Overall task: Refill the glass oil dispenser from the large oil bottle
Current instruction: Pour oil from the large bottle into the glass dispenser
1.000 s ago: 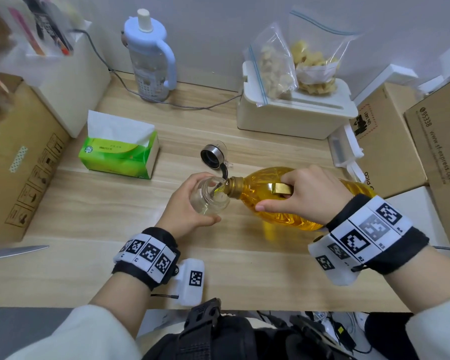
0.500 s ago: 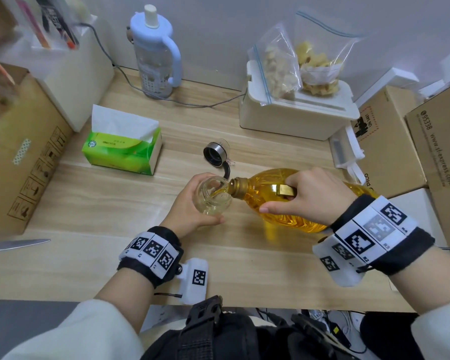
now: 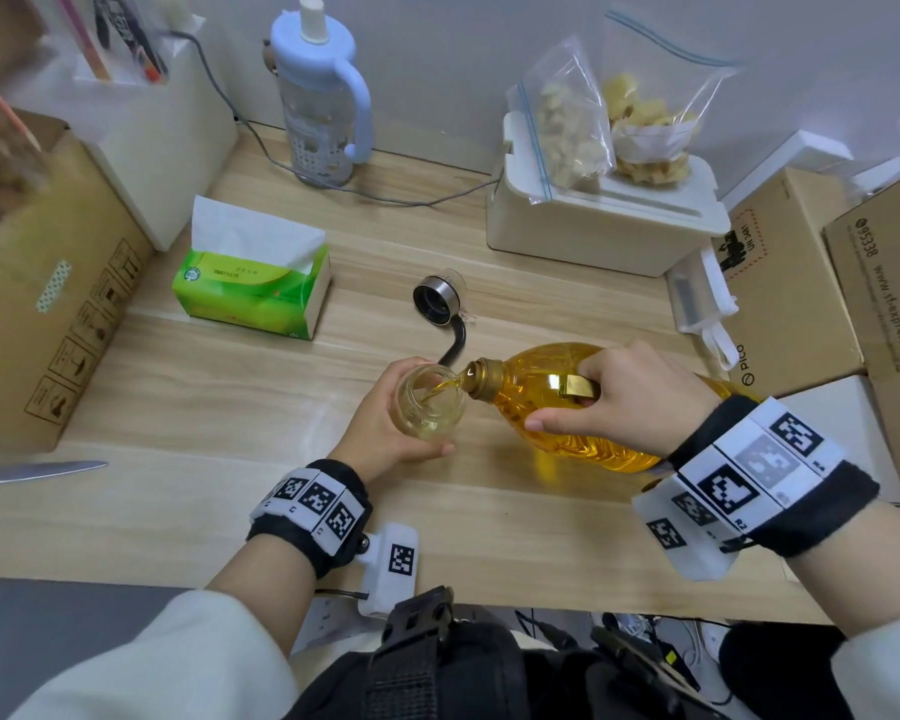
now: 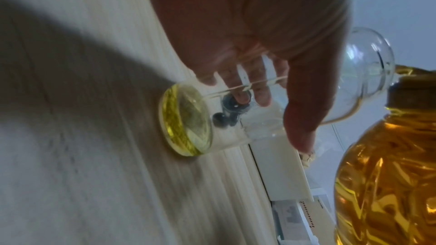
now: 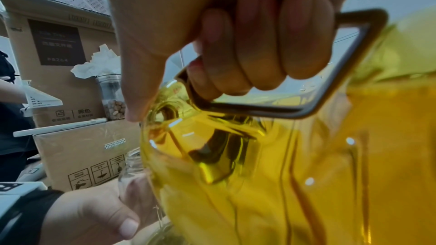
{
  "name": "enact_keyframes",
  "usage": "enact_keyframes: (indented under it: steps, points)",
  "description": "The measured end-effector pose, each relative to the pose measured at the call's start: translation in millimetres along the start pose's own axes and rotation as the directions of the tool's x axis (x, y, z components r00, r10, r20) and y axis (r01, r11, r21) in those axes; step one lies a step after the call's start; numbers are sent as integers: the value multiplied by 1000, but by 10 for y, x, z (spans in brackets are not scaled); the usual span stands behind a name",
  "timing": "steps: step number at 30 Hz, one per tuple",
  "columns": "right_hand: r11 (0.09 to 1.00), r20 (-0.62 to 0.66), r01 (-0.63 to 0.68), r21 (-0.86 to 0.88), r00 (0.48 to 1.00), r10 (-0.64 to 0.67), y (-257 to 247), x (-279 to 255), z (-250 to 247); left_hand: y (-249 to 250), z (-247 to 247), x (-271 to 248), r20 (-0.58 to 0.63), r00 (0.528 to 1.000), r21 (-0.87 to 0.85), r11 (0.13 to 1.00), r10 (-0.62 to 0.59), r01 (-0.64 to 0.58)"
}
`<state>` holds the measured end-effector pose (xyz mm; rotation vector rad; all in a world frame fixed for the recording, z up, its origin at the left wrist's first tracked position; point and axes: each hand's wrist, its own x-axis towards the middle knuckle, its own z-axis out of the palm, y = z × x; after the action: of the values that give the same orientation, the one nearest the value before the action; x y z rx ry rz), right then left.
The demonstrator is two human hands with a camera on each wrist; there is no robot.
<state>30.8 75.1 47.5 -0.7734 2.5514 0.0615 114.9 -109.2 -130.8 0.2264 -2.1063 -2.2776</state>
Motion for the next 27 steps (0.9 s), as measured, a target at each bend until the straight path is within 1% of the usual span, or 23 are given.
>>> enact_keyframes:
  steps: [10,14,27]
  points:
    - [1000,37,22,-18,999,-22,19,42,46,-52,25,-1,-7,1000,-21,1000,9,-9]
    - [999,55,30,-43,998,-28,-15,45,37,-65,32,6,-17,1000,-4,1000,10,-10]
    - [997,54,9,-77,999,-5,-74,46,-7,-71,31,15,-5,1000,-37,999,28,-28]
